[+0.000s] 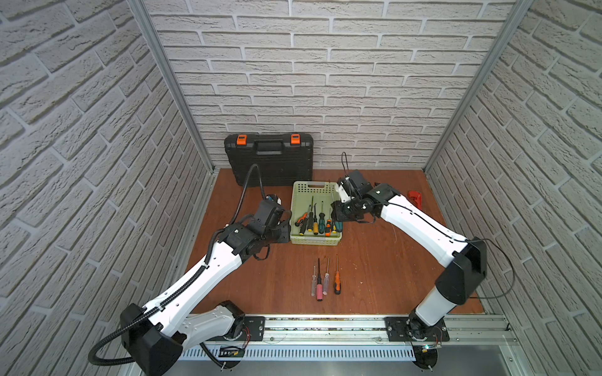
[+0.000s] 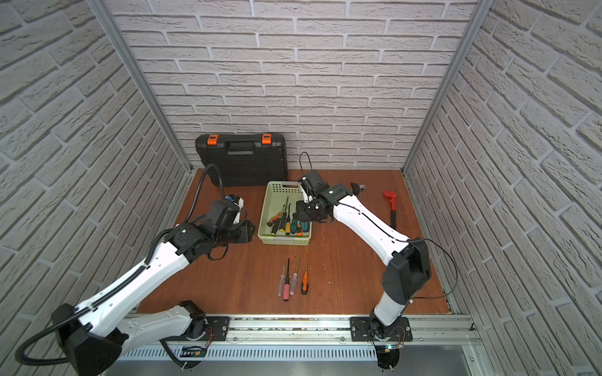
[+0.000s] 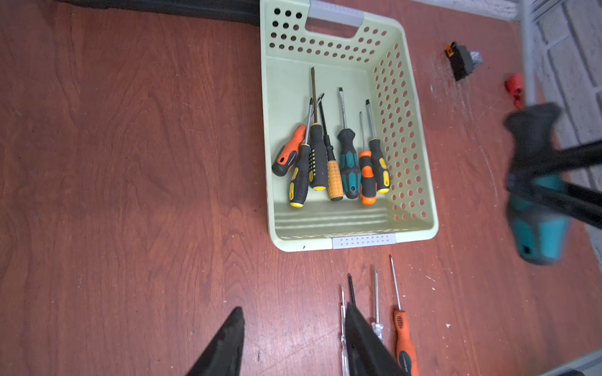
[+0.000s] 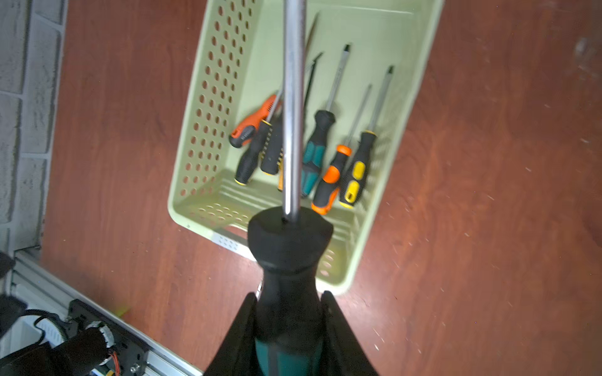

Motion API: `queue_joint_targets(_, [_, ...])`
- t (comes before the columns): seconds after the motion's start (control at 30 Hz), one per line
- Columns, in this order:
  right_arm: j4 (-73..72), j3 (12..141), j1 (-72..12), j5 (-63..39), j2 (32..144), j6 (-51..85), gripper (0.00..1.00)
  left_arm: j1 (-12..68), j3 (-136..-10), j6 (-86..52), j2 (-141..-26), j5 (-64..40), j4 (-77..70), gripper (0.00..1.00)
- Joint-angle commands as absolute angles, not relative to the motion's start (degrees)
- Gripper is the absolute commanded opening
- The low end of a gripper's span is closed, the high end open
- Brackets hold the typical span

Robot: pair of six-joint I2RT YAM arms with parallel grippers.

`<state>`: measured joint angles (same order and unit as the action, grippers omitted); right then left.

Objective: Put the screwdriver in the bin
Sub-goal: Place the screwdriver into the bin.

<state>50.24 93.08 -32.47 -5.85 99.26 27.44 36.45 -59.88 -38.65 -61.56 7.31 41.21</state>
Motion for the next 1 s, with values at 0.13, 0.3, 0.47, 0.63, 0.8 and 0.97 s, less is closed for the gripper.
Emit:
queue_joint_targets(0.13, [43.6, 95.9, -32.7, -12.2, 108.8, 28.4, 0.06, 36.1, -57.3, -39.1, -55.8, 10.4, 43.1, 0.53])
queue_joint_targets(0.3, [40.7, 97.0, -33.6, -11.8, 112.9, 29.7, 0.06, 36.0, -56.6, -39.5, -54.3, 10.5, 43.6, 0.53])
queue_joint_targets(0.47, [41.3, 97.7, -33.5, -7.5, 116.2, 28.3, 0.06, 35.9, -55.6, -39.9, -52.6, 11.0, 43.9, 0.53])
queue_joint_targets(0.63, [41.9, 98.2, -33.5, -4.6, 116.6, 28.2, 0.05, 35.7, -54.5, -40.2, -52.2, 11.2, 43.1, 0.53])
queue_joint_targets(0.8, [43.0, 98.1, -33.5, -0.7, 117.2, 28.3, 0.06, 35.7, -54.2, -40.1, -52.4, 11.0, 42.3, 0.53])
queue_joint_targets(0.97, [42.4, 97.1, -33.5, 1.4, 117.9, 29.5, 0.06, 35.5, -54.0, -39.9, -52.0, 11.2, 42.3, 0.53])
